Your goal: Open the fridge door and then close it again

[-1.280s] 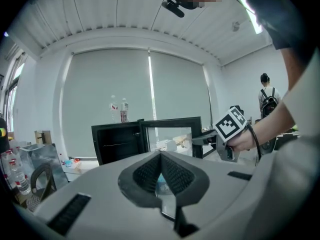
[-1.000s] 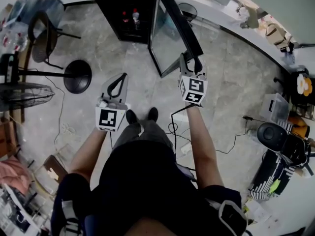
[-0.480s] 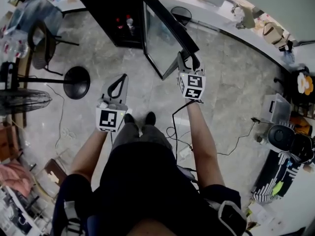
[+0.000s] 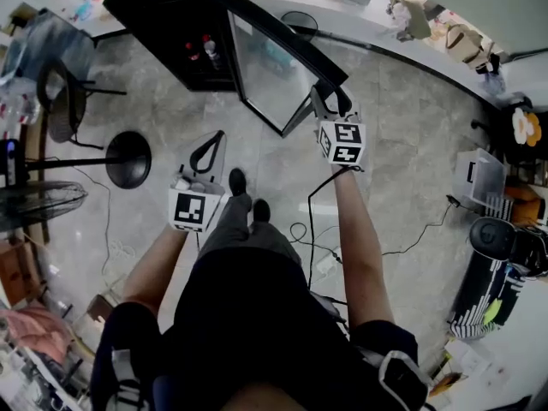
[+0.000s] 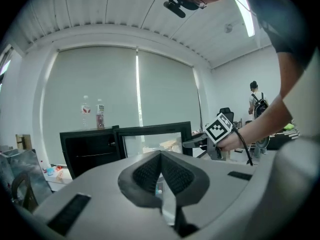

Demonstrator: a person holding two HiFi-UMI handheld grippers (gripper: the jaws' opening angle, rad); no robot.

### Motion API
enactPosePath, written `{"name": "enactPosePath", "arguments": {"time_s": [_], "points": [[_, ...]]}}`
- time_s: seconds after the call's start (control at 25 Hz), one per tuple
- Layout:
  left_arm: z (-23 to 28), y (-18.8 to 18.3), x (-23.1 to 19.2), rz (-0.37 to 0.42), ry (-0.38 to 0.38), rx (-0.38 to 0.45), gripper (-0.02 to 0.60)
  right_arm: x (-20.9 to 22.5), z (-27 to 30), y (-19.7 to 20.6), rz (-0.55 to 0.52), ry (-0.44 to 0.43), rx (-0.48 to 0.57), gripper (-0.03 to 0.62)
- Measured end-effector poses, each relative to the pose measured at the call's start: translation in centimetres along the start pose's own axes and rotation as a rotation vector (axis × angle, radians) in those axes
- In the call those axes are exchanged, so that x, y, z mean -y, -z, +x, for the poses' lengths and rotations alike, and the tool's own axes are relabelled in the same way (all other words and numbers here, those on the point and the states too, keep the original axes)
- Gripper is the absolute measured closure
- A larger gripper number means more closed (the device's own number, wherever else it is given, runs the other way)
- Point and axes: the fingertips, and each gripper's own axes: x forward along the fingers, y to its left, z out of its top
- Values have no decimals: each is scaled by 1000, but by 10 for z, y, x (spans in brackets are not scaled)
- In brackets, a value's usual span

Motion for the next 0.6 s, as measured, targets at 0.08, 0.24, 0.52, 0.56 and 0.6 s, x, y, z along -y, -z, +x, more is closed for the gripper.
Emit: {"name": "enactPosePath", "arguments": {"time_s": [0.08,0.24,0.52,0.56,0.6], "points": [[12,0,-1,1,34,9,558,9,4,0,12,30,-2,370],[33,-8,-7,5,104,30,558,27,11,-1,53,91,1,370],[57,-9,-26,-5,205,46,558,50,32,-4,69,101,-11,376],[61,-9,-29,-4,217,46,558,53,34,-4,67,107,-14,376],[64,-10,-32,-4,228,48,558,55,36,-5,66,116,-15,376]]}}
